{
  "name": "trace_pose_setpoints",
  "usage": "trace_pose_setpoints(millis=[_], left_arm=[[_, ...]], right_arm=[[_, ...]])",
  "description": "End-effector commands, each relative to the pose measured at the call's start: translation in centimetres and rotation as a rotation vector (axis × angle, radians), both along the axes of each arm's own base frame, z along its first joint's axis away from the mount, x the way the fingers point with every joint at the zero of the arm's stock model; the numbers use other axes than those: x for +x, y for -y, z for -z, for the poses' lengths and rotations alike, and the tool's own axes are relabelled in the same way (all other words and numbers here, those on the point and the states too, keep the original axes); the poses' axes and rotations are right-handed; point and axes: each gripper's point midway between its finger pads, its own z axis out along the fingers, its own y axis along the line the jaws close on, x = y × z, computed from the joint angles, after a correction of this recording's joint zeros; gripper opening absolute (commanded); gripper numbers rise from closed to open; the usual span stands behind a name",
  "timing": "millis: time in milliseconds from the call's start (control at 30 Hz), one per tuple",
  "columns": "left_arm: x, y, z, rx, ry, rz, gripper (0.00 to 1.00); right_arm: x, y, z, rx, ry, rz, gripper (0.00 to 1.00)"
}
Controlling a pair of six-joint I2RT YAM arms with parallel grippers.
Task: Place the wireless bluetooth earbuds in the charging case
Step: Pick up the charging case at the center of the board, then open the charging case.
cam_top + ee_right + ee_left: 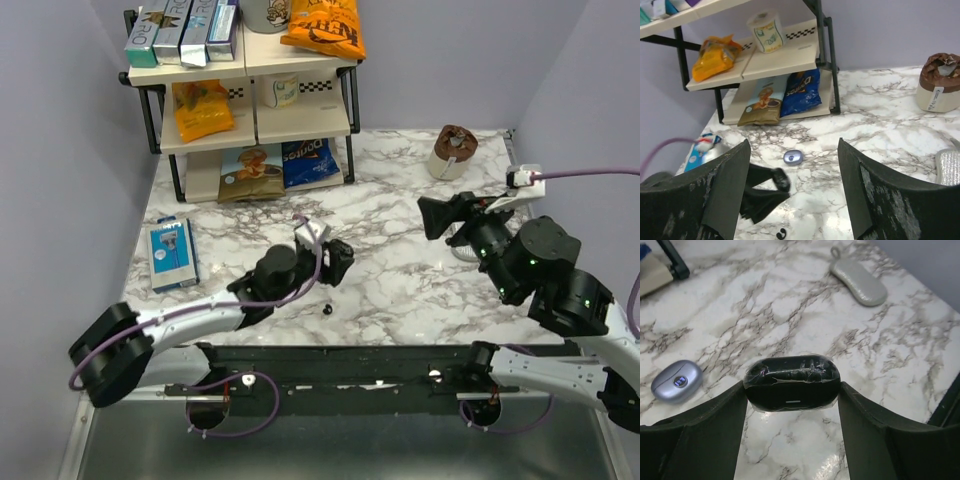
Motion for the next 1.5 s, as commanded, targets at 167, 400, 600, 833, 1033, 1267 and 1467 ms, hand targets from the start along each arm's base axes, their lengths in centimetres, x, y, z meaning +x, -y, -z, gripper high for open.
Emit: trace_pose_setpoints(millis=[167,400,600,833,1033,1267,1467], left_arm=[[-7.0,-1.8,-7.8,-0.222,0.493,0.261,0.0],[-7.7,-2.9,-8.0,-0.183,0.572,0.258,0.0],[-7.8,-2.6,-7.8,-0.146,0.586,0.268,0.0],[-8.2,-2.6,-8.3,-0.151,0.599,0.273,0.0],[-8.5,-2.8,-8.8,-0.156,0.607,0.271,0.0],[-9.0,-2.8,-8.9,-0.164,0.61,0.278,0.0],[-9.3,-2.8,-9.0,-0.175,0.612,0.279,0.0]], right_arm=[[-2.2,-9.4,7.7,-0.193,-0.228,-0.468,0.8],[-4.0,-13.8,11.0,-0.297,-0.34,-0.705,0.84],[-4.3,-15.3,12.5,-0.341,-0.364,-0.784,0.87],[-3.6,-15.9,14.5,-0.386,-0.406,-0.77,0.84],[-3.1,-16.2,15.6,-0.405,-0.43,-0.759,0.83],[-2.4,-15.9,15.9,-0.417,-0.43,-0.719,0.82],[-2.0,-15.4,16.3,-0.426,-0.443,-0.695,0.81]])
